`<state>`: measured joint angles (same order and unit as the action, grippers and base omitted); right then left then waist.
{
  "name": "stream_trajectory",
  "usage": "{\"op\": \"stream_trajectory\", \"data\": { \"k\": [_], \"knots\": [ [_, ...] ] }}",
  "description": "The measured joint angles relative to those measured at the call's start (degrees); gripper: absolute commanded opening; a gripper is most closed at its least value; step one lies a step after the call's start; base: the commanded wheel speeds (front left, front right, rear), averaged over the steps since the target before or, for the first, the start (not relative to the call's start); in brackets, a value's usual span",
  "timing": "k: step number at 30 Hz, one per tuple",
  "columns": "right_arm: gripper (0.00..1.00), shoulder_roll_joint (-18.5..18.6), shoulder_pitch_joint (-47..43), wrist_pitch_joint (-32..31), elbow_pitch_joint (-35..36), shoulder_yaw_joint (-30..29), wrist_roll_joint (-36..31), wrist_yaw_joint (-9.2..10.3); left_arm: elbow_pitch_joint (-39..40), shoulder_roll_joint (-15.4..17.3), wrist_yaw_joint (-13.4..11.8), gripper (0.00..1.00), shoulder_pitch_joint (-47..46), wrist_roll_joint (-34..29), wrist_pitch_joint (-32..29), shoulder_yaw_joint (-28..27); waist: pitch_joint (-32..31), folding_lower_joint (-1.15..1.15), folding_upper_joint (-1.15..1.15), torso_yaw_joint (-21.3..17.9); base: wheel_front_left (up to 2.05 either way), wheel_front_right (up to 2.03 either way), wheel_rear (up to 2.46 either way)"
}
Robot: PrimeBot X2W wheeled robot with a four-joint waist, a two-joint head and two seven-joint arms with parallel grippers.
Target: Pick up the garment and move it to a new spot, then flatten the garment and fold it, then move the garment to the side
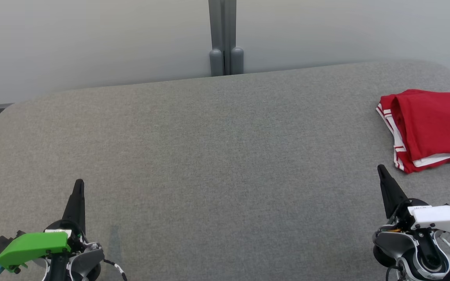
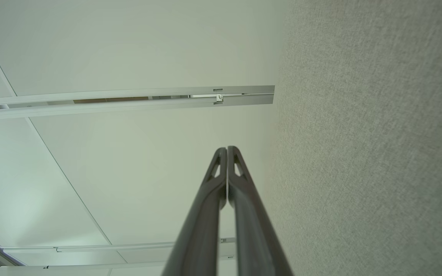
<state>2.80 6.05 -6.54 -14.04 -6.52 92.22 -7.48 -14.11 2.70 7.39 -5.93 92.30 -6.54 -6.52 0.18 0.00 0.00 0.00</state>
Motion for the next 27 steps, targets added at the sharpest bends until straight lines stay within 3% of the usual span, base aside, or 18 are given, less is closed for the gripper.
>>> {"op": "stream_trajectory", "data": {
  "k": [27],
  "knots": [
    [0.00, 0.00, 0.01, -0.01, 0.00, -0.01, 0.00, 0.00, 0.00, 0.00, 0.00, 0.00, -0.01, 0.00, 0.00, -0.01, 0.00, 0.00, 0.00, 0.00, 0.00, 0.00, 0.00]
  ]
}}
